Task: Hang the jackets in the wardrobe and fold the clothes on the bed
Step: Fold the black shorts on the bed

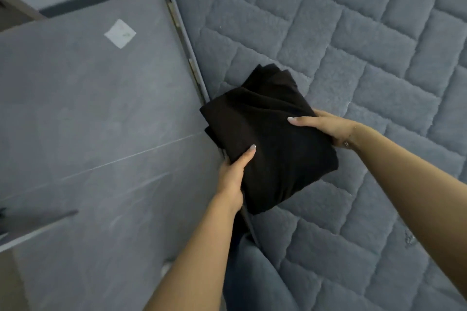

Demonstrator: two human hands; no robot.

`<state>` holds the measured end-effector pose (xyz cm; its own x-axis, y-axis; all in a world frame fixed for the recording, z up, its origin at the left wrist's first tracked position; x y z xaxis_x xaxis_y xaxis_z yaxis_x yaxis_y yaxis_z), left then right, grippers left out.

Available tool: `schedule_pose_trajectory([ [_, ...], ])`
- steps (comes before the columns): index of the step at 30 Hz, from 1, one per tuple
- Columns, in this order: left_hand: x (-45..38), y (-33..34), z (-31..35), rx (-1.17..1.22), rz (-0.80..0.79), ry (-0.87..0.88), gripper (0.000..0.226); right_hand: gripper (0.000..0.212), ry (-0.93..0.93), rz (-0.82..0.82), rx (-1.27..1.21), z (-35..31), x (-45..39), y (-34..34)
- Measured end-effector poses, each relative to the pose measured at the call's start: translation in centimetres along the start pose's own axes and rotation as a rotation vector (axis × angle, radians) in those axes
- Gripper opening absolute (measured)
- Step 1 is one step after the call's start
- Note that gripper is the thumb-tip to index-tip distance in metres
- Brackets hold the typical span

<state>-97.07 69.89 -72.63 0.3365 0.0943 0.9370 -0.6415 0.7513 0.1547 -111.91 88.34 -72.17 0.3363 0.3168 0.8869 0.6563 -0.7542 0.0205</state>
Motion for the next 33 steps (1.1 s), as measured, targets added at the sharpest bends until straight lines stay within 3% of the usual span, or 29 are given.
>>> schedule_pose_trajectory([
  [2, 1.2, -0.9, 0.7, 0.043, -0.089, -0.005, 0.054, 0.068, -0.028, 0.012, -0.027, -0.9, 1.7, 1.4],
  [6, 7.1, -5.0, 1.5, 0.221, -0.251, -0.013, 0.035, 0.044, -0.137, -0.046, -0.035, -4.1, 6.9, 6.9],
  [10, 15.1, -12.6, 2.4, 0.253, -0.238, 0.094, 0.054, 0.046, -0.277, -0.094, 0.067, -8.4, 13.3, 15.7],
  [13, 23.1, -20.6, 2.2, 0.345, -0.198, 0.173, 0.041, 0.049, -0.389, -0.195, 0.185, -12.6, 19.0, 25.7],
  [16, 32.2, -29.7, 1.3, 0.470, -0.111, 0.269, 0.038, 0.054, -0.485, -0.338, 0.355, -16.5, 25.8, 37.5],
  [23, 55.0, -49.4, -0.3, 0.738, 0.150, 0.577, 0.037, 0.039, -0.677, -0.689, 0.653, -22.4, 42.8, 65.4],
  [27, 67.2, -59.4, 0.2, 0.802, 0.431, 0.867, 0.060, 0.046, -0.754, -0.847, 0.742, -24.5, 50.5, 77.7],
  [29, 72.6, -63.7, 0.0, 0.832, 0.577, 0.980, 0.057, 0.049, -0.784, -0.921, 0.795, -25.5, 53.7, 83.3],
  [33, 82.1, -70.2, 1.1, 0.831, 0.718, 1.155, 0.050, 0.051, -0.879, -1.027, 0.835, -27.9, 59.5, 93.1],
])
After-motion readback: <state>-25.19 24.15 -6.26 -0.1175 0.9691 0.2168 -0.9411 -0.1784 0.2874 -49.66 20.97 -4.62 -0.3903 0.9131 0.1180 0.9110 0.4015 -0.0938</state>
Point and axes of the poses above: each hand's wrist, its own x-axis away from the middle knuckle, its own y-axis out of the palm, z = x × y, the point moved 9 cm from there along -x, towards the middle knuckle, and after that the axes turned 5 degrees about x, right-handed, at the moved point
